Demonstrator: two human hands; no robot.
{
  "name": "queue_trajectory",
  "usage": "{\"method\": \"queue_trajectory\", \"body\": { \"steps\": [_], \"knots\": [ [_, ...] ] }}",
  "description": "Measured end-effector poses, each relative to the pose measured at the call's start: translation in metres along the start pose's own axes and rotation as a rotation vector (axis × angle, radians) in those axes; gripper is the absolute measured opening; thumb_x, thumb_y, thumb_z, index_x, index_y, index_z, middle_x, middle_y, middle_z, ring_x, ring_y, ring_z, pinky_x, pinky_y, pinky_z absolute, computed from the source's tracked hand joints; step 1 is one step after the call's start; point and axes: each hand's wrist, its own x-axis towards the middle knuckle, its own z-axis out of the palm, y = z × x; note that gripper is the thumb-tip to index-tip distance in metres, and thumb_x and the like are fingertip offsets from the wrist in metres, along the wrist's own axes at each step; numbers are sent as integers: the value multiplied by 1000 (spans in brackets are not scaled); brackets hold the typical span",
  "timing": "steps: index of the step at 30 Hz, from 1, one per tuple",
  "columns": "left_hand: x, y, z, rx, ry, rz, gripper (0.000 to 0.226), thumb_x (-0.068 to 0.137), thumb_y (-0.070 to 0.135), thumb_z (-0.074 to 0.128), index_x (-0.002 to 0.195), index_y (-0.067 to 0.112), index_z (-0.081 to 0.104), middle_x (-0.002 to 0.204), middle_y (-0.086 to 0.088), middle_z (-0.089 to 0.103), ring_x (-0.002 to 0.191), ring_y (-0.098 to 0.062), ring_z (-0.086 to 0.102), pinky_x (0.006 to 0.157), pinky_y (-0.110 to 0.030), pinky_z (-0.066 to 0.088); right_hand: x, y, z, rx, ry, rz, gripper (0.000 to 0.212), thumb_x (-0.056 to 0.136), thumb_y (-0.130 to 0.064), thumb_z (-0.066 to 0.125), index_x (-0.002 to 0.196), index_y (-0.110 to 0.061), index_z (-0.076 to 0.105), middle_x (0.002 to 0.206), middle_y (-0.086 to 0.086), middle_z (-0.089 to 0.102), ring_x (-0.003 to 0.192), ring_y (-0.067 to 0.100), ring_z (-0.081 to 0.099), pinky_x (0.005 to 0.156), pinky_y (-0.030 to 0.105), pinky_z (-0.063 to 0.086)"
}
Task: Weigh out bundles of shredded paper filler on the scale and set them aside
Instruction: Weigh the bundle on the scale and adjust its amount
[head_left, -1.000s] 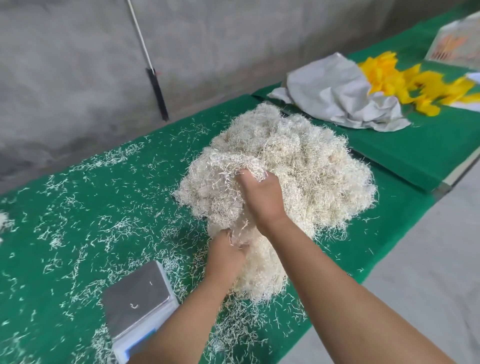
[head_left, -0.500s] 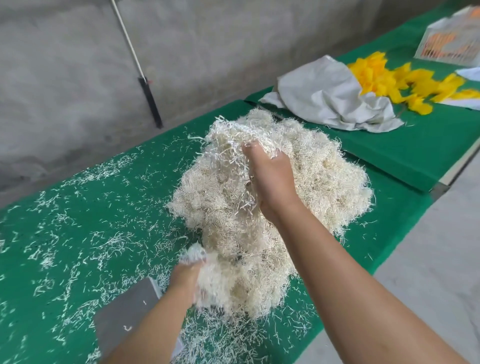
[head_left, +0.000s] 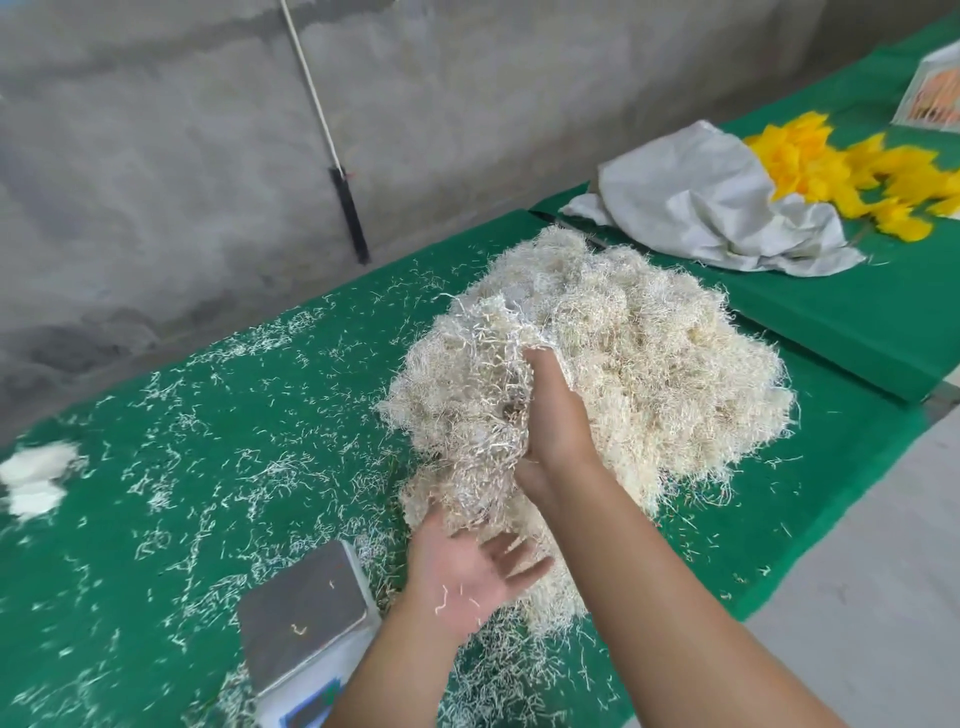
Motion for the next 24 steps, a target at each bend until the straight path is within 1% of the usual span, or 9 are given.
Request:
{"method": "queue_trajectory", "body": {
  "steps": [5, 9, 12, 13, 14, 17, 19, 21, 24],
  "knots": [
    [-19, 10, 22, -15, 157, 227, 60, 94, 64, 62, 135, 23, 50, 132, -30, 53, 103, -53, 64, 66, -62, 59, -16, 25, -3, 16, 63, 52, 93, 87, -61, 66, 165, -29, 26, 169, 4, 30, 155, 38, 27, 118, 67, 27],
    [-36, 21, 27, 223, 150, 333, 71, 89, 83, 46, 122, 23, 68, 93, -10, 80, 75, -39, 77, 73, -60, 60, -24, 48, -7, -44, 99, -6, 101, 89, -57, 69, 167, -20, 17, 168, 9, 32, 151, 37, 35, 117, 67, 29],
    [-41, 20, 35, 305, 133, 342, 96, 71, 91, 61, 137, 20, 64, 128, -18, 71, 114, -47, 68, 89, -70, 53, -31, 60, -7, -157, 160, -30, 105, 86, -56, 69, 166, -10, 19, 140, 13, 56, 103, 22, 63, 106, 55, 45],
    [-43, 17, 39, 339, 172, 378, 105, 66, 93, 63, 146, 25, 56, 146, -14, 60, 132, -46, 56, 104, -72, 42, -32, 62, -7, -189, 181, -32, 106, 84, -56, 69, 165, -8, 20, 102, 5, 65, 78, 12, 60, 99, 50, 52],
    [-45, 14, 44, 366, 214, 428, 112, 62, 95, 64, 153, 31, 47, 159, -8, 46, 145, -42, 42, 113, -71, 31, -31, 64, -7, -219, 184, -37, 104, 82, -56, 68, 163, -8, 24, 85, -5, 46, 60, 8, 53, 85, 42, 58],
    [-51, 7, 55, 367, 215, 504, 119, 59, 98, 62, 159, 44, 29, 171, 3, 20, 155, -29, 23, 118, -62, 24, -33, 70, -4, -309, 167, -80, 85, 76, -57, 65, 147, -16, 45, 61, -5, 62, 37, 3, 51, 45, 21, 47],
    [-48, 3, 58, 378, 230, 477, 114, 62, 96, 62, 158, 44, 31, 165, 5, 30, 146, -28, 40, 105, -59, 44, -37, 70, 1, -370, 165, -99, 99, 72, -61, 62, 156, -12, 39, 89, 2, 77, 68, 10, 73, 56, 32, 59],
    [-42, -2, 58, 390, 263, 456, 89, 69, 88, 66, 145, 44, 50, 137, 9, 52, 113, -24, 64, 73, -49, 62, -39, 71, 2, -414, 166, -116, 114, 68, -65, 57, 164, -13, 25, 138, 12, 66, 119, 29, 69, 96, 53, 59],
    [-29, -10, 57, 336, 300, 430, 56, 85, 64, 69, 128, 29, 63, 121, -4, 69, 99, -27, 72, 79, -50, 63, -41, 73, 0, -414, 126, -151, 113, 70, -61, 57, 167, -17, 18, 164, 10, 40, 143, 32, 49, 116, 55, 44]
  ]
}}
